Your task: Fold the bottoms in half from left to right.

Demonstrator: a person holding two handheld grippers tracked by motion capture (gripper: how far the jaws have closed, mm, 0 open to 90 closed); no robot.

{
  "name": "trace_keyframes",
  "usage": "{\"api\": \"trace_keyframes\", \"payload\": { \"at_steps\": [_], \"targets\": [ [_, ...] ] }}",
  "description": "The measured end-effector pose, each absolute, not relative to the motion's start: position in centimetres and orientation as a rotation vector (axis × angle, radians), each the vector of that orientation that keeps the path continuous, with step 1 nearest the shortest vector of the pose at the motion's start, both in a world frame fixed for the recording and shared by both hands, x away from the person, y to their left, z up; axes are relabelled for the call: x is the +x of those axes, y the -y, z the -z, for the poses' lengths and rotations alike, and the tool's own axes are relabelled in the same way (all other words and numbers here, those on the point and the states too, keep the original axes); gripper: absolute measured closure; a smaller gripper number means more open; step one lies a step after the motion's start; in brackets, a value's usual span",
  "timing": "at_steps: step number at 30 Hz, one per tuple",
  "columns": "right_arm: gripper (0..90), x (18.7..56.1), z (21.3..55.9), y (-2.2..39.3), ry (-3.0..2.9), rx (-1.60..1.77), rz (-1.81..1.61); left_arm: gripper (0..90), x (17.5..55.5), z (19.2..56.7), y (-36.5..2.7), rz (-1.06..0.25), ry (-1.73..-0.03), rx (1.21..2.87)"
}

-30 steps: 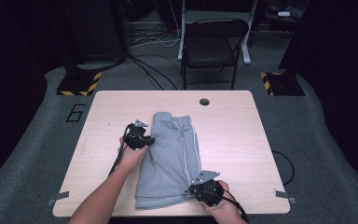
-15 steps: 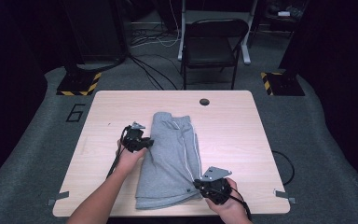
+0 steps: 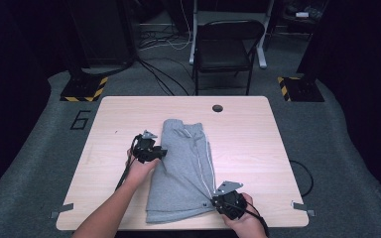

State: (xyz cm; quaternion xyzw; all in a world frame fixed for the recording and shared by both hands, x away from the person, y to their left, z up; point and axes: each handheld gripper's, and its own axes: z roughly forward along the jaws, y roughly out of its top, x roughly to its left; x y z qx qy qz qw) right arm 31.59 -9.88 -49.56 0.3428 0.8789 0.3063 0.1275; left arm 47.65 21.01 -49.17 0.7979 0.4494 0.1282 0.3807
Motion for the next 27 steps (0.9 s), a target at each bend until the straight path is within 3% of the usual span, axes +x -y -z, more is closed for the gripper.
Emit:
{"api": "trace_keyframes", "payload": {
  "at_steps": [2,6,17,27],
  "targets": [
    [74.2,31.6,49.5,10.0,-2.543,1.023,-0.907,63.4,47.5,48.9,-21.2,-0.327,-1.121,2.041],
    [71.8,31.8,48.6,10.7,-2.5,1.053,-0.974,63.1,46.9,48.7,-21.4,-0.327,-1.11,2.027],
    [71.5,36.5,46.5,9.9,-2.405,1.045,-1.073,62.6,46.0,48.9,-22.8,-0.317,-1.162,1.953],
    [71.2,41.9,47.6,6.7,-2.386,1.051,-1.015,62.7,45.7,48.7,-24.4,-0.286,-1.192,1.904]
  ]
}}
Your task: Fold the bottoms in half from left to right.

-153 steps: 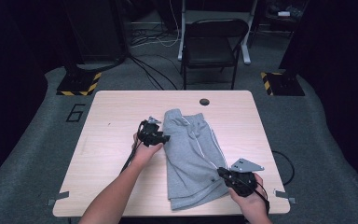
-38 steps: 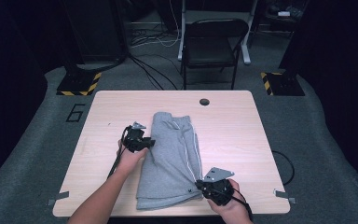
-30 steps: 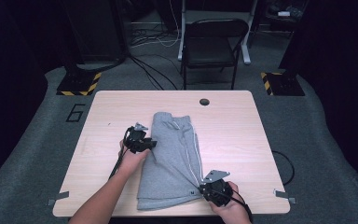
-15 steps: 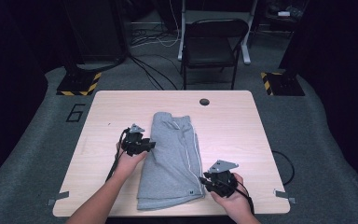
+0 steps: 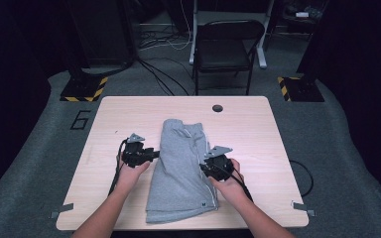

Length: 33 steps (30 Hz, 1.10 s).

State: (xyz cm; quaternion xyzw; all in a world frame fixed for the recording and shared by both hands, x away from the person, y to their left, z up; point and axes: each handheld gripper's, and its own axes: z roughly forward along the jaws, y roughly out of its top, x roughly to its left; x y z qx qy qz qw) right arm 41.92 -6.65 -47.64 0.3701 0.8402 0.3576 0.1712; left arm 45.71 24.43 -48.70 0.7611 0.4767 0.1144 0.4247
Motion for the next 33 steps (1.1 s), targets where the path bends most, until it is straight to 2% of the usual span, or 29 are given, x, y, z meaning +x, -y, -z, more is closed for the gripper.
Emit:
{"api": "trace_keyframes", "payload": {
  "at_steps": [12,24,28,33],
  "targets": [
    [69.1,46.7,48.7,5.2,-2.378,1.117,-1.0,62.6,45.1,48.3,-25.0,-0.304,-1.165,1.922],
    [52.3,49.7,49.8,3.1,-2.352,1.186,-0.958,62.3,44.5,48.6,-24.4,-0.282,-1.146,1.957],
    [53.1,50.1,50.3,2.5,-2.367,1.19,-0.914,62.0,44.5,48.7,-24.4,-0.278,-1.148,1.956],
    [66.9,50.0,50.7,2.4,-2.407,1.169,-0.907,61.7,44.5,48.8,-24.3,-0.286,-1.144,1.951]
  ]
}}
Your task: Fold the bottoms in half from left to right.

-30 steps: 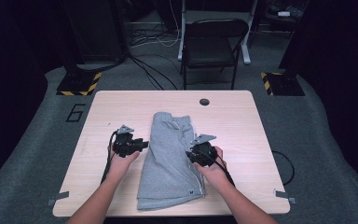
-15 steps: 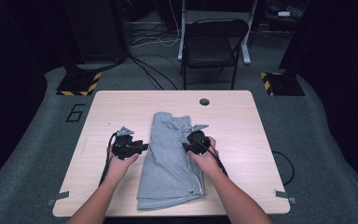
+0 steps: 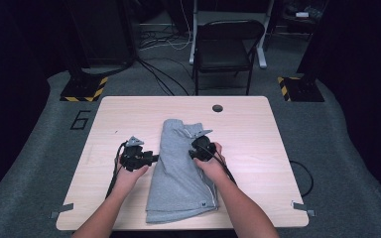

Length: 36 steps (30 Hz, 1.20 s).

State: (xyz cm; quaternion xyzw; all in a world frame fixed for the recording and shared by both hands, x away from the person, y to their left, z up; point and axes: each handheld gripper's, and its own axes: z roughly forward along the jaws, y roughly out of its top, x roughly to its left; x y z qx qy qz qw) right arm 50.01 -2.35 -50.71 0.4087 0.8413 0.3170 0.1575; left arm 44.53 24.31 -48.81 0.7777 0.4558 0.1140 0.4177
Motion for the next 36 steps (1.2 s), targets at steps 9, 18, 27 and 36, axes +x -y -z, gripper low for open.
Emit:
{"api": "trace_keyframes", "payload": {
  "at_steps": [9,18,27,36],
  "targets": [
    [84.3,49.4,49.8,2.5,-2.37,1.126,-0.929,61.4,44.4,49.0,-24.0,-0.272,-1.148,1.971],
    [85.2,47.8,46.5,3.5,-2.256,1.038,-0.982,61.2,44.5,50.0,-23.4,-0.274,-1.144,2.015],
    [84.8,48.0,46.4,6.3,-2.233,1.13,-0.931,61.3,44.6,51.1,-22.3,-0.279,-1.114,2.112],
    [81.0,49.2,50.4,6.6,-2.296,1.205,-0.81,61.3,44.5,50.7,-22.7,-0.277,-1.13,2.071]
  ]
}}
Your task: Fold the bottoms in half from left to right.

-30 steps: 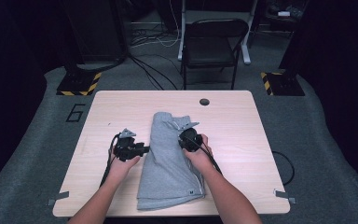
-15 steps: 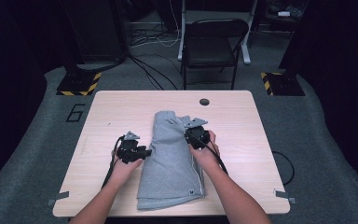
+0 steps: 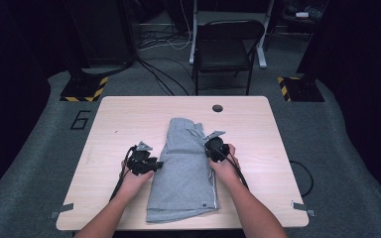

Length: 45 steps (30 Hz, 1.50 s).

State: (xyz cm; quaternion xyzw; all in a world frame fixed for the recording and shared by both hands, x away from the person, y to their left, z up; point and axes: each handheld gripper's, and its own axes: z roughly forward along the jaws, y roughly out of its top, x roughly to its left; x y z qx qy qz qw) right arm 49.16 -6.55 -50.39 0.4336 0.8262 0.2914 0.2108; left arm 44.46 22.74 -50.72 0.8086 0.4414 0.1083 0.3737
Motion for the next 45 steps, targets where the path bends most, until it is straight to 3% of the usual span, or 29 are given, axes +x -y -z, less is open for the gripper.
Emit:
{"api": "trace_keyframes", "payload": {
  "at_steps": [3,8,24,35,41,45],
  "targets": [
    [74.1,49.2,50.1,6.8,-2.296,1.223,-0.823,61.2,44.4,50.4,-23.0,-0.281,-1.126,2.055],
    [70.9,49.5,49.1,7.3,-2.275,1.233,-0.902,61.1,44.2,49.9,-23.5,-0.296,-1.131,2.026],
    [69.0,54.4,46.7,4.7,-2.23,1.236,-0.945,60.9,43.6,49.2,-24.9,-0.305,-1.152,1.983],
    [60.3,55.9,48.4,3.5,-2.307,1.207,-0.911,60.9,43.5,49.2,-24.9,-0.302,-1.142,1.996],
    [65.1,55.7,49.0,2.6,-2.337,1.162,-0.86,60.9,43.4,49.1,-24.9,-0.303,-1.153,1.984],
    [82.2,55.6,49.1,2.6,-2.352,1.133,-0.845,60.9,43.4,49.1,-24.9,-0.305,-1.149,1.985]
  ]
}}
